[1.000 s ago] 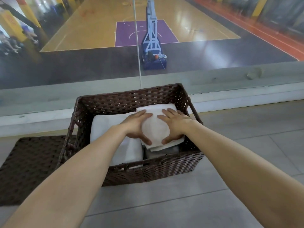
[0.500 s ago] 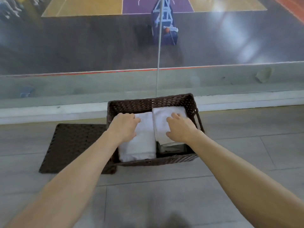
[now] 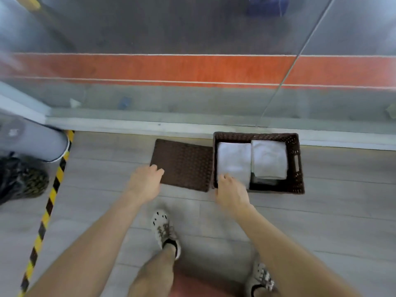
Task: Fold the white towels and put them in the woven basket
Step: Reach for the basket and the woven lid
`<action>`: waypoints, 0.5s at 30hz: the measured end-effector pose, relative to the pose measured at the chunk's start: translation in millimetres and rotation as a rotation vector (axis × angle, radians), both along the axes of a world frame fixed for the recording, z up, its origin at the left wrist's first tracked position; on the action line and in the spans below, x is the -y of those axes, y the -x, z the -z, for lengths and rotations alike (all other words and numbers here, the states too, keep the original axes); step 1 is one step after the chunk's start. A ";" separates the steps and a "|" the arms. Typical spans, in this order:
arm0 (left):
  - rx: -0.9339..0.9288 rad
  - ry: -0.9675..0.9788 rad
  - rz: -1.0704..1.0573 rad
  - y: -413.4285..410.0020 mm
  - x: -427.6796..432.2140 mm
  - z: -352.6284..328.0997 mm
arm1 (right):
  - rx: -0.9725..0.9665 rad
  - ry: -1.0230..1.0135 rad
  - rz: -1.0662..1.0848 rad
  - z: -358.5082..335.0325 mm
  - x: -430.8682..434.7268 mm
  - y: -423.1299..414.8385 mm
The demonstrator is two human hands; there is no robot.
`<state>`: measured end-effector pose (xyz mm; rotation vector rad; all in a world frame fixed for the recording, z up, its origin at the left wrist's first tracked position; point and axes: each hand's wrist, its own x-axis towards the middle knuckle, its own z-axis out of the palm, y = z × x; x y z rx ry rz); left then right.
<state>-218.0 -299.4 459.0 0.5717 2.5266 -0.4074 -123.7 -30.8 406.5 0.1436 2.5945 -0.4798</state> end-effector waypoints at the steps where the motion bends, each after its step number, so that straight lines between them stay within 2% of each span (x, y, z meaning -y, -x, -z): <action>1: 0.010 0.004 0.007 6.9 11.5 2.9 | 0.004 0.009 0.007 2.6 15.9 6.7; 7: 0.073 -0.010 0.022 55.7 95.4 81.2 | 0.093 -0.002 0.118 70.0 107.7 49.0; 10: 0.156 0.017 0.032 66.6 133.0 156.3 | 0.162 -0.016 0.138 133.8 140.4 61.7; 15: 0.279 -0.064 0.059 75.6 171.7 309.8 | 0.285 -0.077 0.127 275.0 170.5 73.4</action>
